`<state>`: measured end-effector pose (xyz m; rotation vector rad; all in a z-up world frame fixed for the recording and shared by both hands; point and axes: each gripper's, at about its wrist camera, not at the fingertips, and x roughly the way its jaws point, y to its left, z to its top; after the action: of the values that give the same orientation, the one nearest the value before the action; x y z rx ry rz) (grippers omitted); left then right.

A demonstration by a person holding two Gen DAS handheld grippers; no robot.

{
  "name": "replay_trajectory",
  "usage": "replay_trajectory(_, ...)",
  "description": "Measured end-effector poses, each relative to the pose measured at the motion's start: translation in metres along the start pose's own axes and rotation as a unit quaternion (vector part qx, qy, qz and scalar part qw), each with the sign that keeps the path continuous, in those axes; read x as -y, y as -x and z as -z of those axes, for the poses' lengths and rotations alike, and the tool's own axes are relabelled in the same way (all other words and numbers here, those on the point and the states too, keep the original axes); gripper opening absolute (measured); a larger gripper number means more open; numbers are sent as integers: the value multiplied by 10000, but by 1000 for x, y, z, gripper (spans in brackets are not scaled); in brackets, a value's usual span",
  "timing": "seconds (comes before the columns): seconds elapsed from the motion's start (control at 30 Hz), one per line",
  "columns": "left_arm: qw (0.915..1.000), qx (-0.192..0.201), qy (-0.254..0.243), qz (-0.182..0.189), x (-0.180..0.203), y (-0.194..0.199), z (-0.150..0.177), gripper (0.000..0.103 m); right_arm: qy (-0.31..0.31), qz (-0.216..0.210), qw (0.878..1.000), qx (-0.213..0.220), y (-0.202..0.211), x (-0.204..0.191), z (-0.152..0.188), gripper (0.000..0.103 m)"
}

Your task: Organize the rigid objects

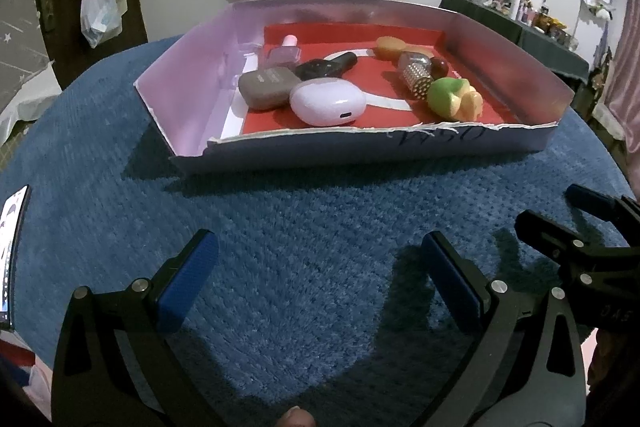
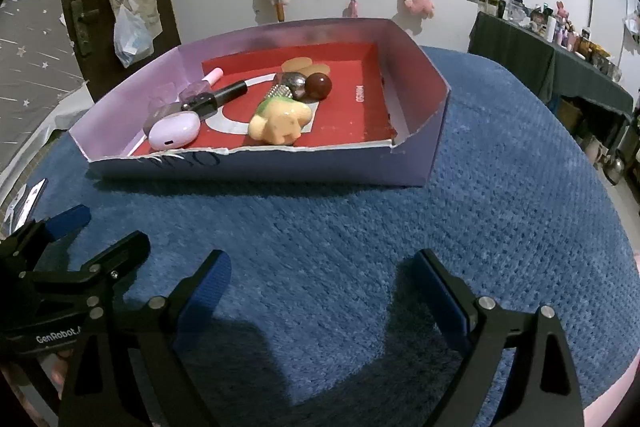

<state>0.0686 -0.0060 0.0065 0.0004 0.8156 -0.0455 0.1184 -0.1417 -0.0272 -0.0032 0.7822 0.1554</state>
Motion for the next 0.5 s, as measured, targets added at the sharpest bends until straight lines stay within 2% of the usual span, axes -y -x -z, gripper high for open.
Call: replay_trajectory(0.5,9999,27,68,-89,-1,2,4,103,69,62,9999,115,-5,-4,2,99)
